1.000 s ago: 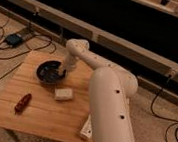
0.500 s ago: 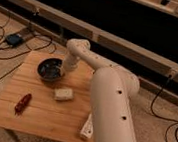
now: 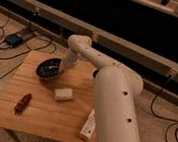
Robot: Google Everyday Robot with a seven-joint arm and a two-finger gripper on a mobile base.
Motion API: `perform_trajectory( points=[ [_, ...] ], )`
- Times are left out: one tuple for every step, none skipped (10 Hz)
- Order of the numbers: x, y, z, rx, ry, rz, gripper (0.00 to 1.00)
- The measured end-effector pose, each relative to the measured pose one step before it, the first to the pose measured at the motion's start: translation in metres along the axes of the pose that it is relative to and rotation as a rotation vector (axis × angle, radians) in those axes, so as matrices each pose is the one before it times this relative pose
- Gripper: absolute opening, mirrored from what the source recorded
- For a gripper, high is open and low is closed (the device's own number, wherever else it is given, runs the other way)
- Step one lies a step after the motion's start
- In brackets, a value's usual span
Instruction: Pick up the ceramic bowl
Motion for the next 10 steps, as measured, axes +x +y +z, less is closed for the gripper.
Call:
perform_trajectory(
  points=[
    [-0.0007, -0.00255, -0.00465, 0.01189, -0.00065, -0.00597, 0.0],
    [-0.00186, -0.00567, -0.01009, 0.02938, -0.00401, -0.01158, 0.0],
    [-0.00078, -0.00263, -0.00562, 0.01781, -0.00381, -0.0038, 0.0],
    [-0.00023, -0.00119, -0.00393, 0.01416, -0.00423, -0.00061, 0.0],
    [-0.00024, -0.00178, -0.00497, 0.01833, -0.00542, 0.00087, 0.0],
    [0.00025, -0.00152, -0.00618, 0.02102, -0.00503, 0.00071, 0.0],
    [0.00018, -0.00166, -0.00475, 0.01541, -0.00268, -0.0006, 0.0],
    [0.00006, -0.00209, -0.00595, 0.01866, -0.00288, -0.00262, 0.0],
    [0.00016, -0.00247, -0.00632, 0.0199, -0.00191, -0.0046, 0.0],
    [-0.0008, -0.00247, -0.00587, 0.01796, -0.00458, -0.00836, 0.0]
  ],
)
